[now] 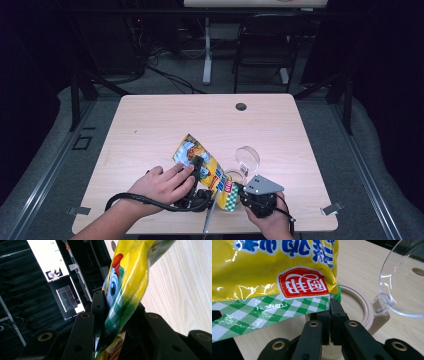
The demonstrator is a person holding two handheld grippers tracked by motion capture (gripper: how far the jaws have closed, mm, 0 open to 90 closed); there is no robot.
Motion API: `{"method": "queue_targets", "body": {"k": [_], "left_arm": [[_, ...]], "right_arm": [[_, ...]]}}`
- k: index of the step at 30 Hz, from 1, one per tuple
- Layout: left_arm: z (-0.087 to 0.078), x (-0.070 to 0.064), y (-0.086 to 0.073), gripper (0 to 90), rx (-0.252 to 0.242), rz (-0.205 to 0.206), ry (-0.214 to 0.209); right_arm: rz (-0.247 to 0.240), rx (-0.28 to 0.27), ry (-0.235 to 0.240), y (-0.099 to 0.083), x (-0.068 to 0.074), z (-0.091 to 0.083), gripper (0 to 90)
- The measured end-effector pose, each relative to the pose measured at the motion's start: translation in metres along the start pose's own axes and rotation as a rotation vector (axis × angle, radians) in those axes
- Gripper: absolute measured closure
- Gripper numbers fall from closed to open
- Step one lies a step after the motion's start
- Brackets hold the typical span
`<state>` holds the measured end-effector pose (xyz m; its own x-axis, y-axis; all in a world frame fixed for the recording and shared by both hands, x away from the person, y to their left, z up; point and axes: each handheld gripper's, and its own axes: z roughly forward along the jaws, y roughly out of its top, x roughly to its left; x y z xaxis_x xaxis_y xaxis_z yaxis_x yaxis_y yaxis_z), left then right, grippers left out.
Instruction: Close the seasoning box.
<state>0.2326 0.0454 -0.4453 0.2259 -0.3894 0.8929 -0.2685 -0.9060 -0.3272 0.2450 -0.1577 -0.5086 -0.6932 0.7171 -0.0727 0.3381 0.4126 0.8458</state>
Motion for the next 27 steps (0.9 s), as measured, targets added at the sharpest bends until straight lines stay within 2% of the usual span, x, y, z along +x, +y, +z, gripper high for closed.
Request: {"method": "queue_targets", "body": {"k": [1, 9, 11, 15, 18, 19, 24, 25, 27], "left_arm": [[0.0002, -0.001, -0.0002, 72.7, -0.001, -0.013, -0.007], [0.0, 0.0005, 0.0, 72.8, -0.001, -0.011, -0.015], [-0.0005, 0.0023, 0.0004, 72.8, 0.0, 0.005, -0.007], [-0.001, 0.0031, 0.0006, 72.8, -0.001, 0.011, 0.001], [-0.0014, 0.0033, 0.0009, 73.0, 0.0, 0.012, 0.001], [-0.002, 0.0028, 0.0011, 73.2, 0.003, 0.002, -0.015], [-0.0022, 0.0035, 0.0013, 73.6, -0.003, 0.004, -0.002], [-0.0024, 0.0047, 0.0019, 73.6, -0.002, 0.021, 0.004], [-0.0025, 0.0047, 0.0022, 73.8, -0.003, 0.023, 0.005]], "right_arm": [[-0.003, 0.003, 0.001, -0.0001, -0.0001, 0.0, 88.4], [-0.003, 0.002, 0.001, -0.0001, 0.0001, 0.0007, 88.4], [-0.002, 0.0, 0.0, -0.0001, 0.0005, 0.0007, 88.5], [-0.003, 0.001, -0.001, -0.0001, 0.0006, 0.0006, 88.5], [-0.003, 0.0, 0.0, -0.0001, 0.0007, 0.0007, 88.5], [-0.001, -0.001, 0.0, -0.0002, 0.0005, 0.0006, 88.6], [-0.003, 0.001, 0.002, 0.0, 0.0001, 0.0, 88.6], [-0.003, 0.001, 0.002, -0.0001, 0.0001, 0.0, 88.6], [-0.005, 0.004, 0.001, -0.0001, 0.0, 0.0, 88.6]]}}
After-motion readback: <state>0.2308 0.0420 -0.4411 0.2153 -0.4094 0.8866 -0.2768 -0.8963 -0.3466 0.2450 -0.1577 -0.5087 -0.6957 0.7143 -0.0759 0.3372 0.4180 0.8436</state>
